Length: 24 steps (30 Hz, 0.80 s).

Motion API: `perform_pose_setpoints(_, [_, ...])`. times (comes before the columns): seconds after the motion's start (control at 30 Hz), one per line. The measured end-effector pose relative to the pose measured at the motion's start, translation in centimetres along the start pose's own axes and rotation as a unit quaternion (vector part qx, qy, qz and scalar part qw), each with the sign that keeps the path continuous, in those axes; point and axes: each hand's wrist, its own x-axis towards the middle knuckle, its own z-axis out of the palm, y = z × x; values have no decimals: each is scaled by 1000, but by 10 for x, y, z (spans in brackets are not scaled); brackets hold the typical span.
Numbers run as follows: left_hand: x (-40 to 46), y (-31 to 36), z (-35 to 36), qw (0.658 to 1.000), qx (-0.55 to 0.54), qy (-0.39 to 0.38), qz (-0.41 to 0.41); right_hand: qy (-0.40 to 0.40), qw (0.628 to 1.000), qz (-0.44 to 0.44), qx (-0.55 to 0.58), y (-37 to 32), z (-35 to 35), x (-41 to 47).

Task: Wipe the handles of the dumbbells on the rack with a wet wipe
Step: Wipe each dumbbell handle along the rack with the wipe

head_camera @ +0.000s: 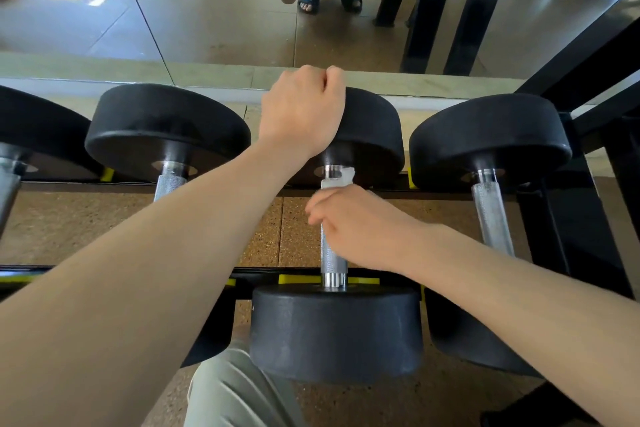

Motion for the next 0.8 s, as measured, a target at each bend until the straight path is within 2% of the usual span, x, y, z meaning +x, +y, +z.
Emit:
perform_pose_setpoints(0.17, [2, -1, 2, 1000, 2, 4, -2, -135, 984, -17, 115, -6, -10, -29])
perform_pose_setpoints(0.23, [2, -1, 2, 1000, 6, 6, -2, -116, 978, -23, 170, -4, -19, -39])
perform_pose_setpoints(0.33, [2, 1, 1, 1000, 10, 5, -8, -1, 961, -13, 275, 3, -25, -38])
perform_pose_setpoints(0.37, [3, 1, 1, 1000, 8, 6, -8, 31, 968, -21, 247, 6, -23, -34])
perform_pose_setpoints(0.43, [2, 1, 1, 1000, 5, 4, -4, 47, 993, -40, 102, 10, -16, -24])
perform_pose_setpoints(0.5, [0, 1, 0, 1000, 3, 2, -1, 45, 995, -69, -54, 17, -6, -18])
perform_pose_setpoints(0.53, [0, 2, 0, 1000, 2, 2, -1, 47, 991, -81, -97, 19, -3, -18])
perform_pose_setpoints(0.7, [-1, 3, -1, 1000, -3, 2, -8, 66, 986, -108, -109, 21, -7, -30])
perform_pose_setpoints(0.8, [-1, 4, -2, 1000, -1, 3, -10, 95, 973, -89, -190, 24, -10, -31])
